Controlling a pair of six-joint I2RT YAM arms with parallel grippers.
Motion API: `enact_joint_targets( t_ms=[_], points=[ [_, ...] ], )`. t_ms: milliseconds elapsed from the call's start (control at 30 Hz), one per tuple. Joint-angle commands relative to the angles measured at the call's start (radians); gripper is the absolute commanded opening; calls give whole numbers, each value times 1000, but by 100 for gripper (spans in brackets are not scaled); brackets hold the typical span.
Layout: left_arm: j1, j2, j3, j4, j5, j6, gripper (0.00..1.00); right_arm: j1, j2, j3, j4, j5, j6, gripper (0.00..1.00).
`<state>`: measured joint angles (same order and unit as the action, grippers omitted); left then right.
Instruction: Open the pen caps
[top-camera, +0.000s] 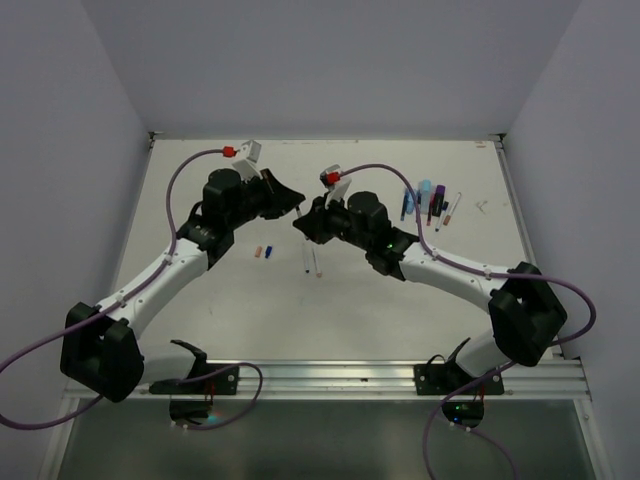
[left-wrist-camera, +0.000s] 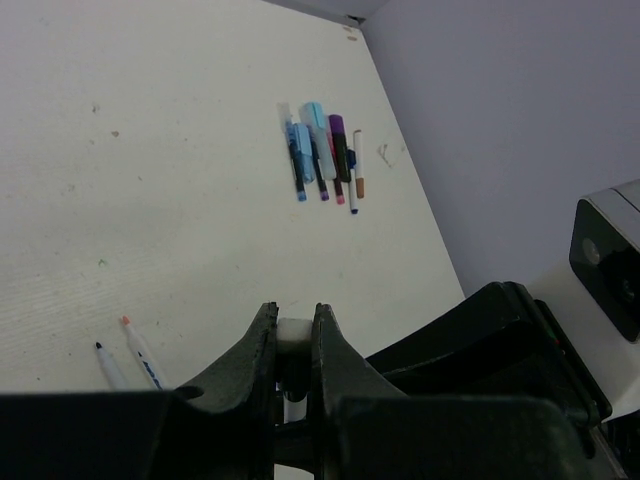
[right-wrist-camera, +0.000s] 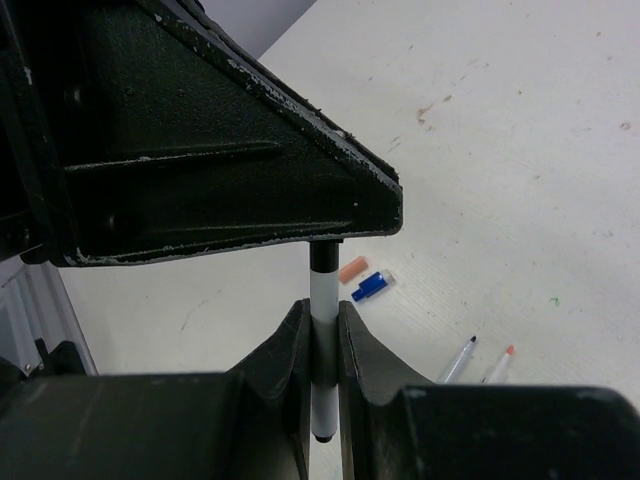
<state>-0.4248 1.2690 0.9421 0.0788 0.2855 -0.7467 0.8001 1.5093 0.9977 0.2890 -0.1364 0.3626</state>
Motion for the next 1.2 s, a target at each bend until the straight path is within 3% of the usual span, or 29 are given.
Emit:
enact_joint_targets(
  t_ms=[0,200,500,1167],
  points=[
    [30,-22,109,148,-46,20,0,14,-12,-109,-33,-72,-21,0],
    [103,-83,81,283,-123,-19,0,40,-26,-218,41,-84,7,0],
    [118,-192,-8,496,-385,-60,0,96,5,-251,70,-63,9,0],
    [136,-227,9,638,-528,17,0,114,-31,-335,56,-71,-2,0]
  ],
)
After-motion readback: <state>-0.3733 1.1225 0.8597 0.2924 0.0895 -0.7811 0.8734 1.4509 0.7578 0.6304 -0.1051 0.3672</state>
